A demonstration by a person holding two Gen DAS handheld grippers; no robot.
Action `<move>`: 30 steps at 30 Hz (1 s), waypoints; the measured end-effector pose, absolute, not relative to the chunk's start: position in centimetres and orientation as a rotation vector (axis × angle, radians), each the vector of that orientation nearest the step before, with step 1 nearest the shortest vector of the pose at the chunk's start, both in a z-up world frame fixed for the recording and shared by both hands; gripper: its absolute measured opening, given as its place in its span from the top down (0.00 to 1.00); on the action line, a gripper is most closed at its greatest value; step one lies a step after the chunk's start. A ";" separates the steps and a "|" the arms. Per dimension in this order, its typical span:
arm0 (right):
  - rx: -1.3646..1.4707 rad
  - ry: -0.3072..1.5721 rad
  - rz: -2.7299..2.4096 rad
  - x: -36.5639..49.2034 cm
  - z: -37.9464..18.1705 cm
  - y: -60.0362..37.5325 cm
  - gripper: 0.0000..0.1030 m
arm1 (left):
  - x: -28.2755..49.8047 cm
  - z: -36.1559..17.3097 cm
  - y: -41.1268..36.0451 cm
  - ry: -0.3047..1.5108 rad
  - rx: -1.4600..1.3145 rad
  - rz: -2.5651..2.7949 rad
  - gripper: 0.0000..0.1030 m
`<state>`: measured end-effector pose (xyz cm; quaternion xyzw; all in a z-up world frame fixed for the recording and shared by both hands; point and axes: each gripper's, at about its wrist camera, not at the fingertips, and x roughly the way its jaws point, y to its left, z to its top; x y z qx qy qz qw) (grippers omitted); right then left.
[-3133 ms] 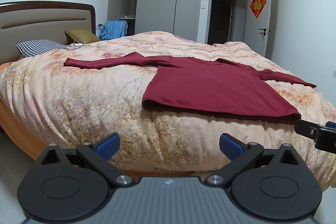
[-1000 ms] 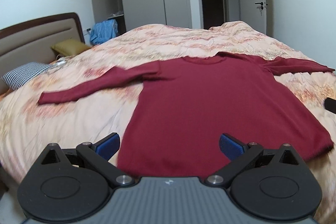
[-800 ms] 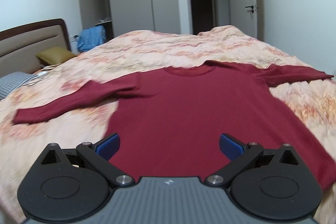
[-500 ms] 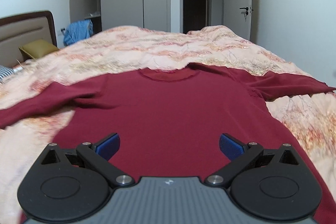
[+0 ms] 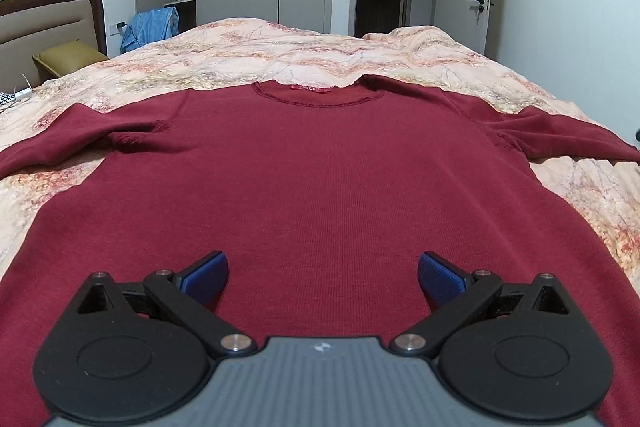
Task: Fold small clothes
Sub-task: 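Move the right tool to the sweater's sleeve cuff and grasp it, then lift the sleeve with the right tool and lay it across the sweater body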
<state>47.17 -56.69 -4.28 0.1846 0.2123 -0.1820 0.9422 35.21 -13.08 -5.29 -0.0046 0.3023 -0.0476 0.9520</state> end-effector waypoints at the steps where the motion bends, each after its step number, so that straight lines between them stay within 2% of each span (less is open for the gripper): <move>1: 0.381 0.435 -0.395 47.8 -4.4 -57.3 0.01 | 35.2 -5.4 -13.0 0.616 -0.011 -0.097 0.00; 2: 0.388 0.437 -0.413 48.5 -4.6 -58.0 0.01 | 35.3 -5.5 -13.0 0.617 -0.012 -0.098 0.00; 6: 0.472 0.430 -0.485 50.1 -5.2 -60.6 0.20 | 35.4 -5.7 -13.2 0.615 -0.008 -0.095 0.00; 8: 0.505 0.421 -0.530 50.8 -5.6 -61.6 0.37 | 35.4 -5.8 -13.3 0.612 -0.004 -0.093 0.00; 10: 0.510 0.426 -0.577 51.3 -5.8 -62.0 0.69 | 35.4 -5.9 -13.3 0.609 -0.001 -0.091 0.00; 12: 0.491 0.435 -0.603 51.7 -5.7 -62.1 0.86 | 35.3 -6.0 -13.4 0.608 0.002 -0.090 0.00; 13: 0.474 0.434 -0.598 51.9 -5.6 -61.9 0.92 | 35.3 -6.0 -13.4 0.608 0.002 -0.090 0.00; 14: 0.448 0.429 -0.593 52.0 -5.4 -61.5 0.94 | 35.3 -6.0 -13.5 0.608 0.001 -0.090 0.00; 24: 0.032 0.313 -0.431 53.5 1.1 -52.7 0.95 | 35.4 -5.7 -13.1 0.610 -0.021 -0.101 0.00; 30: -0.148 0.228 -0.199 55.0 5.2 -42.0 0.96 | 36.3 -1.7 -11.6 0.593 -0.031 -0.176 0.00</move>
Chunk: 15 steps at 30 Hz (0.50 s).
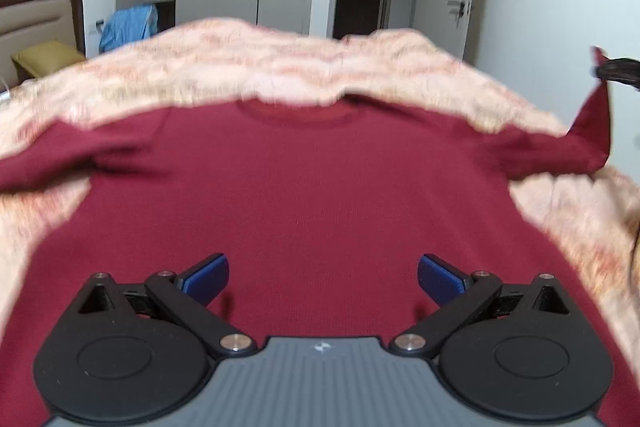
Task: Fold small clothes
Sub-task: 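Lift the sleeve with the right tool and lay it across the sweater body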
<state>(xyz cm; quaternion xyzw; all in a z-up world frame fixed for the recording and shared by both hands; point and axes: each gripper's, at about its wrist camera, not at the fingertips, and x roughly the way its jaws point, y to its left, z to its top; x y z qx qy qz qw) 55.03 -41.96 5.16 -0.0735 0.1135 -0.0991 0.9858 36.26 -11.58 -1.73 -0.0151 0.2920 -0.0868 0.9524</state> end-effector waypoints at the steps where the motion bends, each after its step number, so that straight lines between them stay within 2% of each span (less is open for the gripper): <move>1: -0.171 0.217 -0.155 55.1 5.6 -39.8 0.96 | 36.3 -0.8 -11.1 0.575 -0.029 -0.174 0.00; 8: -0.233 0.205 0.145 54.9 6.4 -25.4 0.96 | 36.7 3.0 -5.4 0.503 -0.090 -0.062 0.00; 15: -0.447 0.269 0.342 52.7 0.7 -12.1 0.96 | 36.7 3.0 0.3 0.501 -0.154 0.059 0.00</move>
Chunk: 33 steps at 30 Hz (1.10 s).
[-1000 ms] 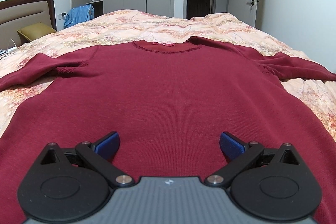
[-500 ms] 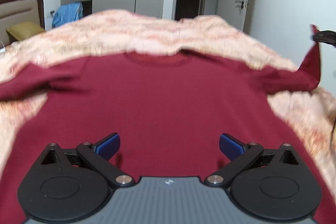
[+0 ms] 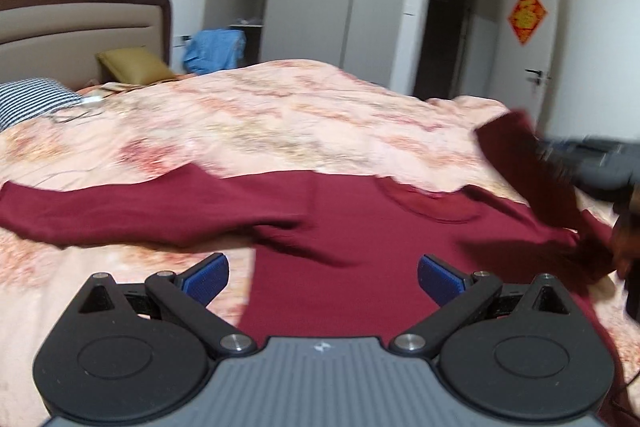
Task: Fold small clothes
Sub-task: 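Lift the sleeve with the right tool and lay it across the sweater body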
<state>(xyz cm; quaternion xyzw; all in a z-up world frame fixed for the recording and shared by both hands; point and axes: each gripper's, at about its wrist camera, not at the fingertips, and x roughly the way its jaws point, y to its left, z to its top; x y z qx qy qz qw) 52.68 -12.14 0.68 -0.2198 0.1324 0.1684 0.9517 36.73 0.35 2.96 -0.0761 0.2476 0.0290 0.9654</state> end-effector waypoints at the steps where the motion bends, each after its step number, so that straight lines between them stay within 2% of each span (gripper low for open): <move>1: -0.479 0.288 0.364 52.4 -0.4 -10.9 0.96 | 36.7 2.8 1.0 0.501 -0.156 0.069 0.00; 5: -0.582 0.347 0.422 50.7 -4.5 -7.6 0.95 | 36.4 1.9 2.8 0.513 -0.149 0.089 0.00; 8: -0.598 0.398 0.468 50.2 -6.0 -6.9 0.88 | 36.4 1.1 3.5 0.522 -0.155 0.105 0.00; 9: -0.595 0.412 0.487 50.0 -6.1 -7.1 0.83 | 36.6 0.9 3.7 0.523 -0.166 0.104 0.00; 11: -0.583 0.428 0.523 49.6 -5.9 -7.6 0.64 | 36.7 0.5 3.7 0.525 -0.183 0.100 0.00; 12: -0.573 0.433 0.538 49.1 -5.8 -8.2 0.49 | 37.0 0.3 3.7 0.526 -0.189 0.099 0.00; 13: -0.560 0.435 0.553 48.6 -5.4 -9.0 0.40 | 37.2 0.2 3.7 0.525 -0.194 0.096 0.00; 18: -0.464 0.447 0.552 47.2 -3.4 -14.5 0.23 | 38.4 0.1 2.2 0.491 -0.224 0.034 0.00; 21: -0.344 0.466 0.458 48.5 -2.2 -19.3 0.18 | 40.5 -0.2 0.3 0.460 -0.249 -0.020 0.00; 26: -0.107 0.515 0.181 52.9 -1.4 -28.1 0.19 | 44.6 -2.4 -3.7 0.482 -0.193 -0.074 0.00; 29: 0.048 0.554 0.063 56.0 -2.2 -32.7 0.29 | 46.1 -4.4 -5.3 0.543 -0.149 -0.060 0.00; 32: 0.183 0.610 0.050 58.3 -3.7 -35.9 0.52 | 46.8 -6.1 -5.3 0.606 -0.150 -0.041 0.00; 33: 0.212 0.623 0.059 58.8 -4.1 -36.5 0.71 | 46.9 -6.4 -5.2 0.610 -0.161 -0.045 0.00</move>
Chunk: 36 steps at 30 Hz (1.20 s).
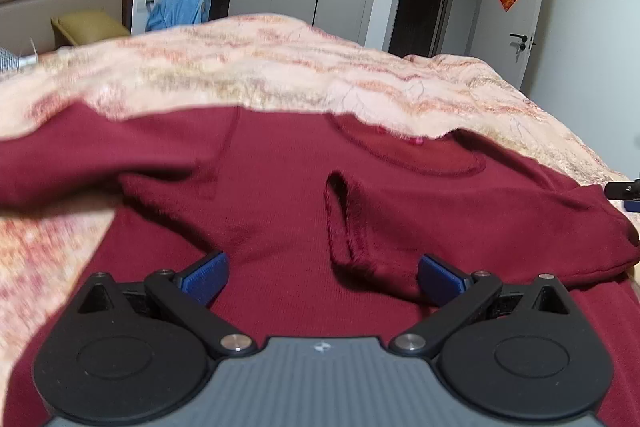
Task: Fold small clothes
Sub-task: 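Lift the sleeve with the right tool and lay it across the sweater body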
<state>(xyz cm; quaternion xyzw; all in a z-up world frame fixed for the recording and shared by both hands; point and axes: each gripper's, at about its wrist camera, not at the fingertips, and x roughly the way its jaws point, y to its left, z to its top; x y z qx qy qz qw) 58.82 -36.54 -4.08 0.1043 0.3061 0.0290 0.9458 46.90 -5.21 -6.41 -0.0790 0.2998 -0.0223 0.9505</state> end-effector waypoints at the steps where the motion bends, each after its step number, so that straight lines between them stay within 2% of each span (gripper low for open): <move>1: 0.233 0.636 0.073 59.2 -4.4 -37.0 0.87 | 46.8 -6.6 -5.1 0.608 -0.166 -0.048 0.00; 2: 0.232 0.637 0.072 59.6 -4.2 -37.1 0.92 | 46.8 -6.6 -5.1 0.605 -0.168 -0.049 0.00; 6: 0.071 0.532 0.054 59.3 -3.0 -36.0 0.94 | 46.4 -6.7 -5.1 0.601 -0.162 -0.049 0.00; 8: 0.050 0.570 0.037 59.9 -3.9 -36.0 0.94 | 46.6 -6.7 -5.3 0.609 -0.145 -0.044 0.00; 11: 0.087 0.584 0.033 59.4 -4.7 -36.8 0.84 | 46.6 -6.7 -5.7 0.615 -0.120 -0.034 0.00; 12: 0.103 0.583 0.035 58.9 -4.6 -37.1 0.77 | 46.6 -6.7 -5.7 0.615 -0.119 -0.034 0.00; 14: 0.090 0.571 0.039 57.5 -4.1 -37.6 0.70 | 46.6 -6.6 -5.5 0.614 -0.126 -0.037 0.00; 16: 0.010 0.556 0.032 55.5 -3.2 -37.6 0.54 | 46.6 -6.7 -5.4 0.612 -0.133 -0.040 0.00; 20: -0.217 0.513 0.066 50.9 -2.7 -36.7 0.52 | 46.5 -6.7 -5.4 0.611 -0.128 -0.038 0.00; 24: -0.460 0.510 0.126 48.5 -4.5 -34.7 0.54 | 46.5 -6.7 -5.4 0.609 -0.127 -0.038 0.00; 27: -0.517 0.528 0.174 48.5 -5.4 -33.1 0.54 | 46.5 -6.7 -5.4 0.606 -0.129 -0.039 0.00; 30: -0.588 0.501 0.168 49.2 -6.1 -31.6 0.58 | 46.5 -6.9 -5.2 0.605 -0.141 -0.044 0.00; 32: -0.610 0.494 0.160 49.8 -6.4 -31.0 0.70 | 46.5 -6.9 -5.2 0.603 -0.143 -0.045 0.00; 33: -0.609 0.497 0.169 50.0 -6.4 -30.8 0.89 | 46.5 -6.9 -5.2 0.603 -0.142 -0.045 0.00; 34: -0.613 0.502 0.168 49.9 -6.4 -30.7 0.96 | 46.5 -6.9 -5.1 0.603 -0.143 -0.045 0.00; 36: -0.603 0.492 0.114 49.2 -6.2 -30.5 0.97 | 46.5 -6.9 -5.2 0.603 -0.143 -0.045 0.00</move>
